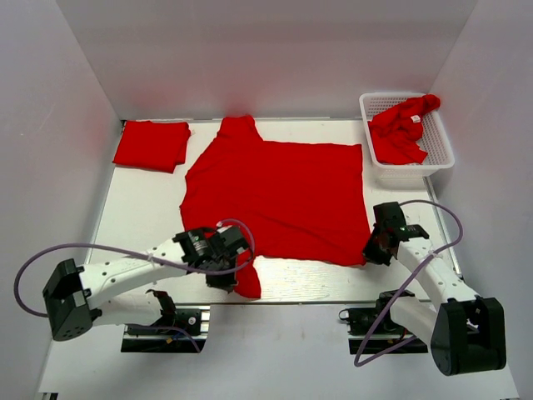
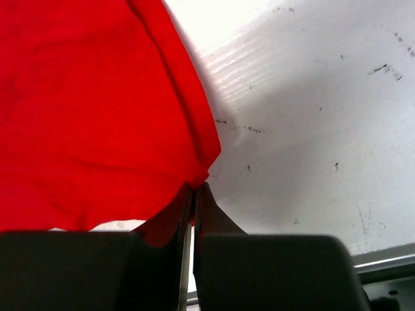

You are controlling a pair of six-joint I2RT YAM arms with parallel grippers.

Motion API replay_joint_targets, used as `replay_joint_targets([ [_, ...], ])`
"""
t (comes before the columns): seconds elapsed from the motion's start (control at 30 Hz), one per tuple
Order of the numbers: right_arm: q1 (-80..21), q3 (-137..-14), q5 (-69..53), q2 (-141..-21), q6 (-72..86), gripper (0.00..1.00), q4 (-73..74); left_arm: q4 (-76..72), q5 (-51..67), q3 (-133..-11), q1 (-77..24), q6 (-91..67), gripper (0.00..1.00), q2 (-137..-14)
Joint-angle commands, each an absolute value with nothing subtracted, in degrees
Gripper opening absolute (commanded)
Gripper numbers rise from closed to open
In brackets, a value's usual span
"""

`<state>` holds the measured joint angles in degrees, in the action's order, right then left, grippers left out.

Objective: Fold and stack the t-shirts
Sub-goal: Fold the flattened tshirt in 1/3 of the way

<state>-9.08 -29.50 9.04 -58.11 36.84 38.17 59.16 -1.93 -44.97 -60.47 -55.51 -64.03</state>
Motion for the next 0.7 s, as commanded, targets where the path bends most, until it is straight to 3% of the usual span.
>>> replay_joint_targets([
  [0.0,-9.05,-33.57,10.54,-59.32,35.6,0.0,40.6,57.22,-7.98,-51.4,-59.5,-54.5,0.0,-69.32],
  [0.17,-9.05,-36.73,14.32,-61.78,34.2,0.0,41.22,59.41,-16.76,-60.98,-55.55,-53.17,0.0,-74.79],
  [0.4,-9.05,-40.43,15.64,-65.74,31.47,0.0,40.17,55.38,-22.4,-62.14,-47.12,-49.66,0.0,-75.4],
  [0.67,-9.05,-45.09,17.49,-70.04,29.45,0.0,40.17,48.7,-29.88,-71.8,-40.17,-40.27,0.0,-81.39],
])
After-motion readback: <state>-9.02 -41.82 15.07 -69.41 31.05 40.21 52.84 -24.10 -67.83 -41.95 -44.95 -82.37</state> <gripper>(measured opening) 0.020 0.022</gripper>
